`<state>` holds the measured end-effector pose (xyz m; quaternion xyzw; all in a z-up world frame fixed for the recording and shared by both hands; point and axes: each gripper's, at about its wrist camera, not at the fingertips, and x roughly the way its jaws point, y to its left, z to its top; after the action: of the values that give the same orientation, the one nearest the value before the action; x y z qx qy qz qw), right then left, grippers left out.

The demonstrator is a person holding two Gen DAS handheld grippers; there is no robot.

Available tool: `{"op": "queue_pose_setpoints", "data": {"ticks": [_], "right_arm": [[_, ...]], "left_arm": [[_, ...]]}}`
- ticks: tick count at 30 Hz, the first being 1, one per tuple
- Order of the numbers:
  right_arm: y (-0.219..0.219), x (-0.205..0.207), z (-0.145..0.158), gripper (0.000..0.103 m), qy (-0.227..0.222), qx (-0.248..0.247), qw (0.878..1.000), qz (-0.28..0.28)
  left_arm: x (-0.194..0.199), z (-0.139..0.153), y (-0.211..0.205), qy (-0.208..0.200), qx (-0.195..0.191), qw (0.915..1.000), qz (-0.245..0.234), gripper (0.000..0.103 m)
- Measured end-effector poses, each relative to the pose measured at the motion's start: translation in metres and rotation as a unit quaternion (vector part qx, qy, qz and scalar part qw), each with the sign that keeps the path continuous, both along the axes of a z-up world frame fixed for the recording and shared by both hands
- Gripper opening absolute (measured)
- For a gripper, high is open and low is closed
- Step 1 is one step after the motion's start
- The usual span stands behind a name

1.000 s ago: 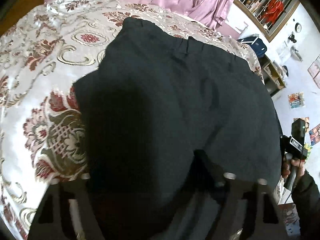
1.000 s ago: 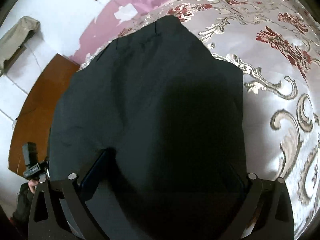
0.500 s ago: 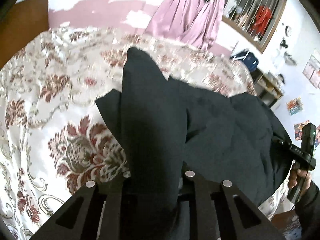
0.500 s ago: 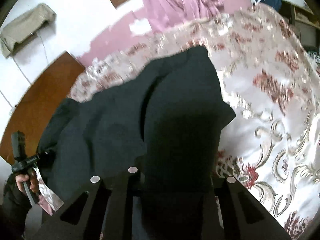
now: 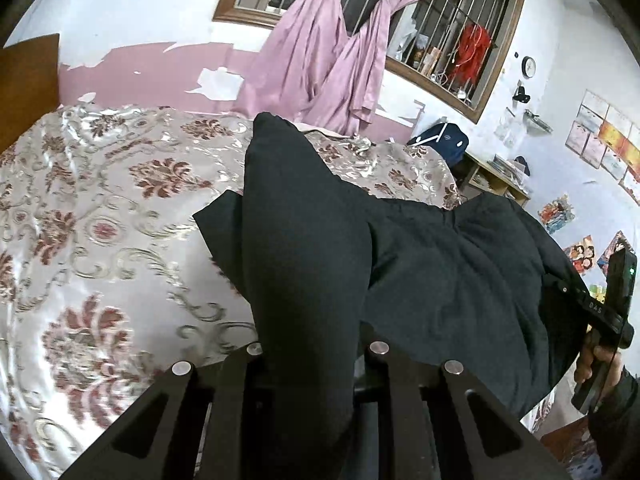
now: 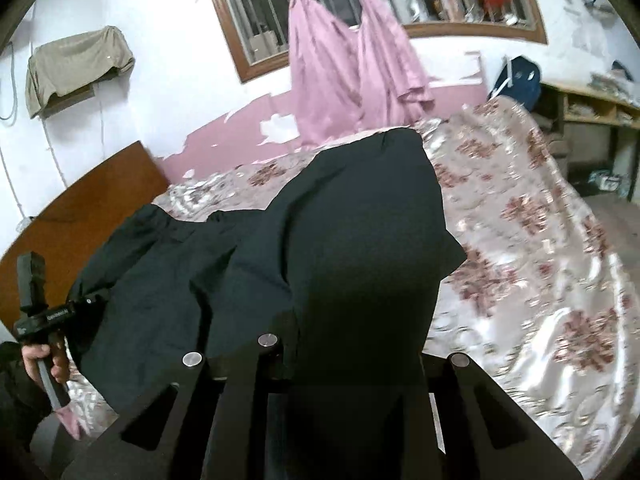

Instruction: Fold large clothes

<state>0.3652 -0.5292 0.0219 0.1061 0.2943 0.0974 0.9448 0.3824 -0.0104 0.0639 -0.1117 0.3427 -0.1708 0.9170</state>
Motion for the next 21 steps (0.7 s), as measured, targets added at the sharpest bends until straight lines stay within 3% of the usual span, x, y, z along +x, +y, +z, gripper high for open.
{"op": "queue_pose_setpoints", "data": {"ticks": [5,7,12,15,17,19,21], "right_arm": [[-0.025,0.005,-0.024,0.015,0.02,-0.009,0.999,-0.034],[-0.032,0.014,-0.047,0.015,0.044,-0.008,0.998,-0.047],[-0.054,0.028,-0.093,0.025,0.089,-0.001,0.993,-0.081],[-0.064,0.032,-0.105,0.041,0.107,0.024,0.989,-0.096],[-0.063,0.033,-0.108,0.067,0.114,0.014,0.988,-0.101],[-0.059,0.03,-0.106,0.079,0.108,-0.01,0.988,-0.113],[-0.053,0.027,-0.103,0.08,0.106,-0.041,0.985,-0.128]], "left_arm": [[0.019,-0.045,-0.03,0.041,0.004,0.9991,0.004,0.016],[0.023,-0.065,-0.036,0.059,0.019,0.998,0.016,0.016],[0.027,-0.08,-0.028,0.082,0.024,0.9959,0.032,0.027],[0.03,-0.079,-0.032,0.101,0.046,0.9926,0.049,0.038],[0.032,-0.078,-0.032,0.115,0.053,0.9891,0.076,0.051],[0.032,-0.078,-0.03,0.124,0.055,0.9854,0.102,0.063],[0.03,-0.077,-0.026,0.131,0.044,0.9831,0.12,0.065]]}}
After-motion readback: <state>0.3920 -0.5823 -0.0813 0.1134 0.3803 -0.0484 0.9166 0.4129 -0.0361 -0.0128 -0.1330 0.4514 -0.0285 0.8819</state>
